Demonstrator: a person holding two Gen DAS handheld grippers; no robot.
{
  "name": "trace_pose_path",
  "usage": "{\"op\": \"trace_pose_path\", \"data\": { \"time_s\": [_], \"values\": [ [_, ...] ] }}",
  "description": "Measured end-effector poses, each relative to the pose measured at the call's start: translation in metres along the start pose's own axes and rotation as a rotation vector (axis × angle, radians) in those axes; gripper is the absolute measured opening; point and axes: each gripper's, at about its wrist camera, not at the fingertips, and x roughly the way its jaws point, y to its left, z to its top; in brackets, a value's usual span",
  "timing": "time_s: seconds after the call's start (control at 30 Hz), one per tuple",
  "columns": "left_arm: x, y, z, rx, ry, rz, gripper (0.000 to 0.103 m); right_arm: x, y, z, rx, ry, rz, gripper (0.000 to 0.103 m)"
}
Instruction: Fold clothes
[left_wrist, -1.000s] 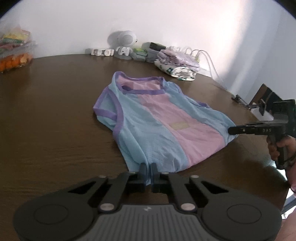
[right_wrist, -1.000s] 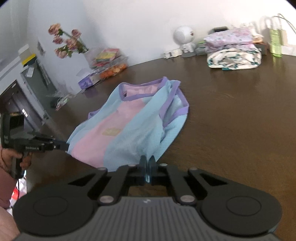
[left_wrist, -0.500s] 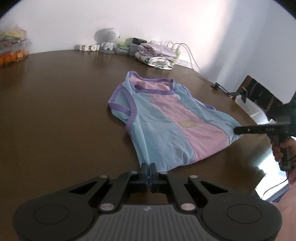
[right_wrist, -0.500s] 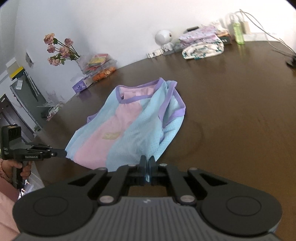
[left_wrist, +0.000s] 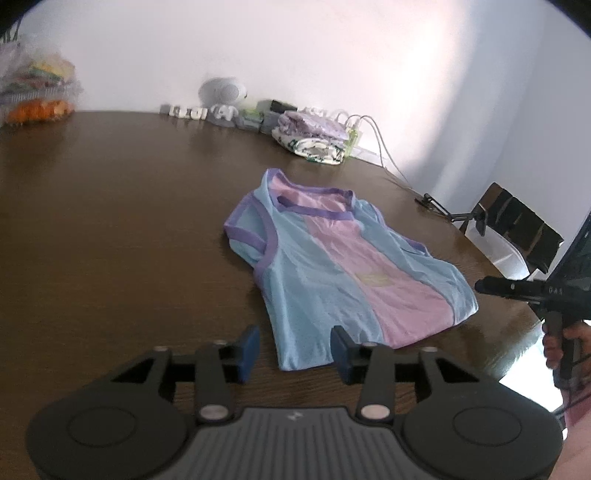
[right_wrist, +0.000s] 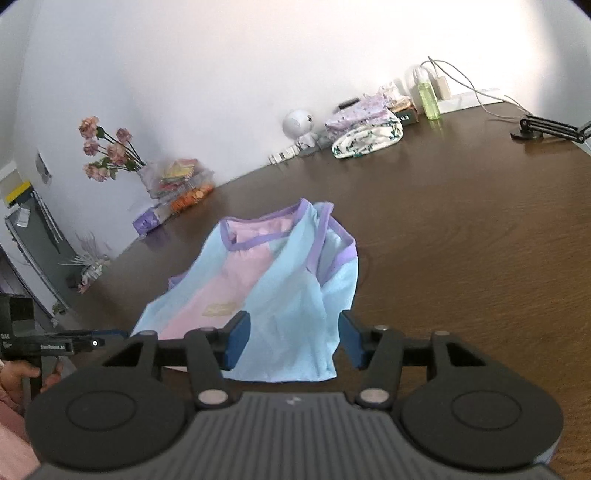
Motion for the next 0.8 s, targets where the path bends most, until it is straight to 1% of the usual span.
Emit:
{"op": "trace_pose_path", "data": {
  "time_s": [0.07,0.1,0.13,0.17,0.2,0.23,0.3,0.43,0.5,0.63,0.67,0.73,0.77,0.8],
  "values": [
    [0.006,-0.002,0.001,0.010,-0.005,0.005,0.036,0.002,0.002,-0.002,-0.001,-0.009,-0.011,0.052],
    [0.008,-0.003,0.001,0.016,-0.002,0.005,0.026,0.002,0.003,-0.003,-0.001,-0.014,-0.017,0.047],
    [0.010,-0.006,0.000,0.031,0.001,0.008,0.019,0.004,0.004,-0.004,-0.005,-0.010,-0.023,0.037],
    [0.011,-0.009,-0.001,0.050,0.003,0.013,0.006,0.007,0.005,-0.005,-0.011,-0.002,-0.028,0.030],
    [0.013,-0.013,-0.003,0.069,0.004,0.018,0.001,0.009,0.006,-0.007,-0.016,0.006,-0.034,0.016],
    [0.015,-0.016,-0.004,0.089,0.005,0.023,0.001,0.010,0.005,-0.008,-0.019,0.011,-0.039,0.006],
    [0.015,-0.017,-0.005,0.105,0.005,0.041,0.000,0.009,0.002,-0.009,-0.006,0.000,-0.048,0.003],
    [0.012,-0.015,-0.006,0.127,0.002,0.082,0.000,0.003,-0.007,-0.009,0.017,-0.015,-0.085,0.002],
    [0.010,-0.014,-0.007,0.129,-0.001,0.100,0.000,0.001,-0.009,-0.010,0.016,-0.013,-0.105,0.002],
    [0.007,-0.015,-0.008,0.123,-0.004,0.119,0.000,-0.003,-0.013,-0.013,0.013,-0.015,-0.119,0.001],
    [0.005,-0.014,-0.008,0.109,-0.008,0.113,0.001,-0.005,-0.013,-0.012,0.018,-0.027,-0.111,0.002],
    [0.000,-0.013,-0.006,0.076,-0.027,0.098,0.008,-0.008,-0.014,-0.011,0.030,-0.057,-0.091,0.006],
    [-0.005,-0.014,-0.002,0.064,-0.055,0.097,0.024,-0.010,-0.012,-0.009,0.033,-0.075,-0.083,0.009],
    [-0.011,-0.014,0.001,0.052,-0.088,0.097,0.048,-0.012,-0.008,-0.005,0.022,-0.096,-0.074,0.019]
  ]
}}
